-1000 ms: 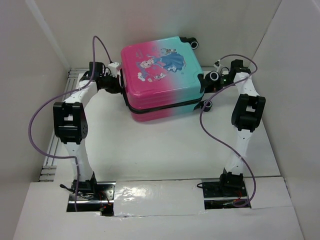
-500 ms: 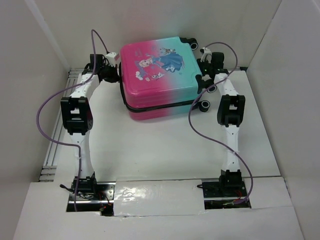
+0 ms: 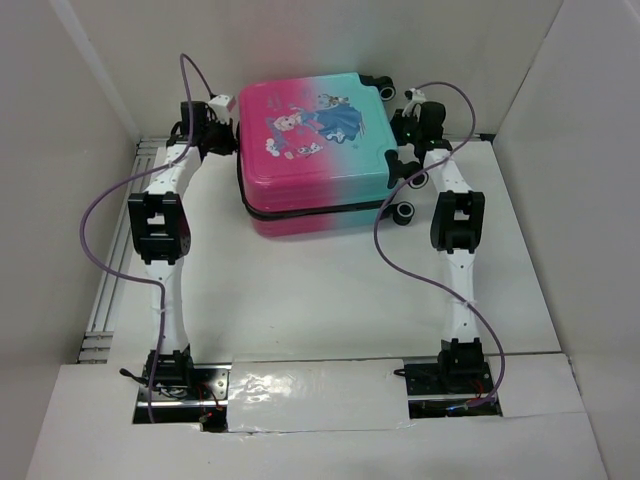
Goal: Pack the luggage
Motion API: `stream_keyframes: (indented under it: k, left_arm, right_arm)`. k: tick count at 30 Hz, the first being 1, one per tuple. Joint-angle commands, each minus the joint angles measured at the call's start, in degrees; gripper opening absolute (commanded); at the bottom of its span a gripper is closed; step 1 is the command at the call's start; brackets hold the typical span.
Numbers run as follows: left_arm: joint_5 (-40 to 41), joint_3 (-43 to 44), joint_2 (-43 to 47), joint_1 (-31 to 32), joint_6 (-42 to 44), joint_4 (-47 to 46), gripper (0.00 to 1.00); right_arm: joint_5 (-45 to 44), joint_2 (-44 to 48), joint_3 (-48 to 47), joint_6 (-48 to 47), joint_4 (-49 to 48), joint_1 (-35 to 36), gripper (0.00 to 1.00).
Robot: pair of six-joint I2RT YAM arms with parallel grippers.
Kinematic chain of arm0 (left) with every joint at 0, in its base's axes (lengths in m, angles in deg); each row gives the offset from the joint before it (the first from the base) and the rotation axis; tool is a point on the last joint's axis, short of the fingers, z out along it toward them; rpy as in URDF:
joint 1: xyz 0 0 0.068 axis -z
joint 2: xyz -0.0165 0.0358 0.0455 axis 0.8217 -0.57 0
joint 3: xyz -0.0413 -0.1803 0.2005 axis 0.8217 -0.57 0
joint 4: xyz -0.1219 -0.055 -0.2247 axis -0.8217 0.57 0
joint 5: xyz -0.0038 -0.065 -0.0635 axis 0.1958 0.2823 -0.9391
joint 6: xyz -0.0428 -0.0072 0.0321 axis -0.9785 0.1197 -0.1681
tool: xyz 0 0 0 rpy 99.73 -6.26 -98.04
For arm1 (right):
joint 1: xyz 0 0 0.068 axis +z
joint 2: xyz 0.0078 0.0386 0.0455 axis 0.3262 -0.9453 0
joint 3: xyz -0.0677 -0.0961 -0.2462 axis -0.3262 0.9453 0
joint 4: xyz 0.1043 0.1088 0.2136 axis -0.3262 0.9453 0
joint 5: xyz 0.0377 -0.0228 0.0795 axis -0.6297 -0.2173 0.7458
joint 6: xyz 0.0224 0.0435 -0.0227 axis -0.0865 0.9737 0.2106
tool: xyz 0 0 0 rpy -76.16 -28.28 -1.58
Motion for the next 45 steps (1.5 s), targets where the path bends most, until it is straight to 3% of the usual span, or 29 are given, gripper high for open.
stream_keyframes:
  k: [1,3,4,5,6,9,12,20,27,31,34,38,42,45]
  left_arm:
    - [3.4,2.8,-0.5,-1.0,-4.2,-12.2,0.00]
    - [-0.7,0.8,0.4,-1.0,-4.2,-14.3,0.00]
    - [-2.3,-1.1,1.6,-0.2,-3.2,-15.6,0.00]
    - [-3.2,-3.3,4.6,0.7,-1.6,-17.0,0.00]
    - [-4.6,-7.2,6.1,0.7,-0.4,-18.8,0.00]
    - [-10.3,-13.9,12.0,2.4,3.7,-19.9,0.00]
    - [-14.0,-21.9,18.8,4.7,6.7,-20.4,0.00]
    - [-15.0,-41.0,35.8,11.6,9.8,-21.1,0.00]
    - [-13.1,-58.3,51.5,20.4,6.3,-21.5,0.00]
    - [-10.6,-66.4,58.3,23.0,3.8,-23.1,0.00]
    - [-6.6,-69.2,59.5,23.6,2.2,-22.1,0.00]
    - [-4.4,-71.0,59.0,22.0,0.7,-22.8,0.00]
    - [-6.0,-71.0,56.1,18.4,0.7,-22.8,0.00]
    - [-8.6,-71.7,54.7,16.7,0.1,-24.6,0.00]
  right_arm:
    - [-13.4,-5.6,-2.1,5.3,-21.8,0.8,0.02]
    - [-14.5,-5.6,-3.0,5.8,-21.2,0.8,0.13]
    - [-16.0,-4.9,-3.5,6.6,-20.2,0.8,0.25]
    - [-16.6,-4.1,-3.5,7.5,-18.2,0.8,0.56]
    - [-17.1,-3.1,-2.8,8.0,-17.3,0.8,0.70]
    - [-17.6,2.3,1.0,9.4,-13.0,0.0,0.93]
    - [-20.2,8.9,4.7,10.0,-6.5,-1.7,1.00]
    - [-34.0,29.4,16.9,8.2,1.0,-5.1,1.00]
    - [-25.5,36.7,16.2,-0.4,3.5,-2.9,1.00]
    - [-12.0,37.3,14.6,-5.3,5.2,1.1,1.00]
    - [-6.1,36.6,14.1,-9.0,6.3,9.1,1.00]
    - [-6.4,33.3,14.0,-13.5,6.3,17.9,1.00]
    - [-8.1,26.5,7.2,-16.9,8.4,24.5,1.00]
    - [-9.6,24.3,7.7,-17.6,5.9,28.5,1.00]
